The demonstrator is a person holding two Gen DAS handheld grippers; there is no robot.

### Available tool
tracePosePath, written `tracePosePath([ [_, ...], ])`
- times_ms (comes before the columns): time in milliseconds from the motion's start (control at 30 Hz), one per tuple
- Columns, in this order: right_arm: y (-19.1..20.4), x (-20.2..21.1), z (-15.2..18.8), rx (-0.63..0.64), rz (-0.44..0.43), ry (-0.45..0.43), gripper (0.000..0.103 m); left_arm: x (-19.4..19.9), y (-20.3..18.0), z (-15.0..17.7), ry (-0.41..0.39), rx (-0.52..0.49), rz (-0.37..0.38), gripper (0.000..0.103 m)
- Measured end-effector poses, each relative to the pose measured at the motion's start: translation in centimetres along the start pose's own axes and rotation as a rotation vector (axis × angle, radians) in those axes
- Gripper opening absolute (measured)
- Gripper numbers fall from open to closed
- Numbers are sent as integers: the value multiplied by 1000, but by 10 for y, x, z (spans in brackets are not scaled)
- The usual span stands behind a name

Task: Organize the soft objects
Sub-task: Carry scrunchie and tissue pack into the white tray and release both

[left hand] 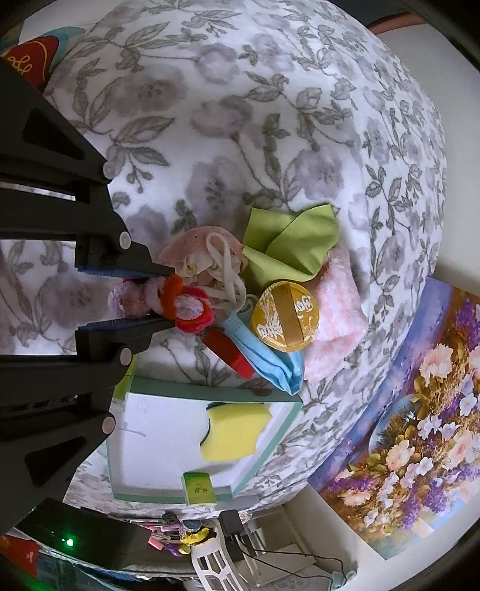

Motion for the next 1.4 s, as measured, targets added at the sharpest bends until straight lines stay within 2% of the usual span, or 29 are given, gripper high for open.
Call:
tracePosePath([
  [100, -1, 4, -2, -7, 7, -17, 23, 0, -1, 0, -2, -5, 1, 20],
  [200, -4, 14, -3, -25, -22, -48, 23, 4, -3, -1, -10, -5, 6, 20],
  [367, -19, 54, -10, -69, -62, -165, 23, 13, -16, -6, -29, -31, 5, 20],
  [500, -48, 70, -17, -163, -30, -224, 23, 16, -41, -13, -38, -81, -5, 20],
  [533, -57, 73, -19, -191, -15, -229, 23, 15, -49, -14, -36, -99, -7, 20],
  [667, -102, 79, -21, -295, 143, -244, 23, 3, -85, -14, -10, -166, -7, 20],
  [700, -116, 80, -21, -325, 154, -241, 23, -1, -92, -13, -1, -181, -7, 20],
  [833, -163, 77, -17, -453, 124, -215, 23, -24, -123, -5, 41, -239, 0, 20],
  [967, -201, 70, -10, -529, 153, -194, 23, -46, -144, 5, 80, -269, 18, 20],
  [1200, -228, 71, 2, -586, 167, -216, 25, -63, -172, 11, 84, -319, 14, 21],
  [1233, -230, 72, 3, -590, 168, -221, 26, -63, -174, 12, 82, -326, 14, 22],
  [1267, -232, 73, 4, -591, 167, -224, 26, -64, -177, 12, 82, -337, 12, 27],
  [1333, -234, 74, 5, -591, 166, -228, 31, -66, -180, 14, 85, -350, 8, 46],
  [1367, -234, 75, 5, -590, 166, -232, 43, -66, -181, 14, 84, -354, 5, 58],
  [1400, -233, 75, 5, -588, 169, -232, 56, -66, -181, 14, 82, -355, 3, 63],
])
Point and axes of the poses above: each gripper's, at about its wrist camera, not at the fingertips, and x roughly against the way its jaws point, y to its left, z to its underside, the point moved 3 cm from there along -x, roughly the way its jaws point, and after that the axes turned 2 degrees about z, right-handed, at the moved point
